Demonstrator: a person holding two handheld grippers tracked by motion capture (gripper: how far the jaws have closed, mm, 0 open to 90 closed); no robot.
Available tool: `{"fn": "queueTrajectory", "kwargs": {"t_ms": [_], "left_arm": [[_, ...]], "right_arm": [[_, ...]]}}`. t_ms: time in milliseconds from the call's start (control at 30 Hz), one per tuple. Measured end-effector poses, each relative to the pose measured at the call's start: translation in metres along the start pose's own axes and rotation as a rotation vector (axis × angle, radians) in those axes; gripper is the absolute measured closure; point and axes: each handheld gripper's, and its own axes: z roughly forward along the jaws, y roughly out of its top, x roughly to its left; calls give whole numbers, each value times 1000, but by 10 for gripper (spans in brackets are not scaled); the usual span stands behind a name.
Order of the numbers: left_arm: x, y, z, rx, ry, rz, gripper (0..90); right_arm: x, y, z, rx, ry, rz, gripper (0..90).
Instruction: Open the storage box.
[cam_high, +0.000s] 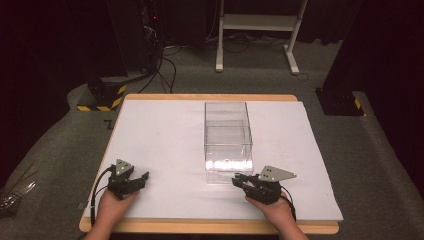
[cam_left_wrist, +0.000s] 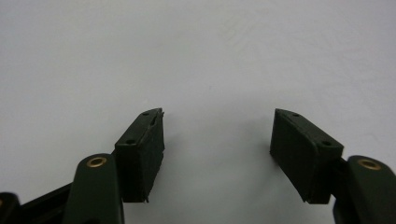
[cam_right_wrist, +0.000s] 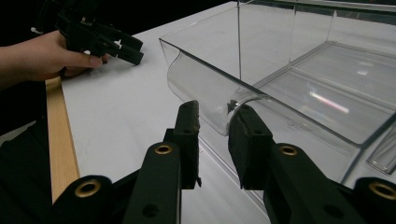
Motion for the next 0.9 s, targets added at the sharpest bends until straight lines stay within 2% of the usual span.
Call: {"fn": "queueTrajectory", "kwargs": {"t_ms": [233, 533, 900], "left_arm": [[0, 0, 0, 0, 0, 0, 352], [0, 0, 0, 0, 0, 0, 352], [0, 0, 0, 0, 1, 1, 352]], "right_arm": [[0, 1, 2, 6, 29, -17, 789], [5, -3, -6, 17, 58, -37, 798], [9, -11, -19, 20, 53, -31, 785]]}}
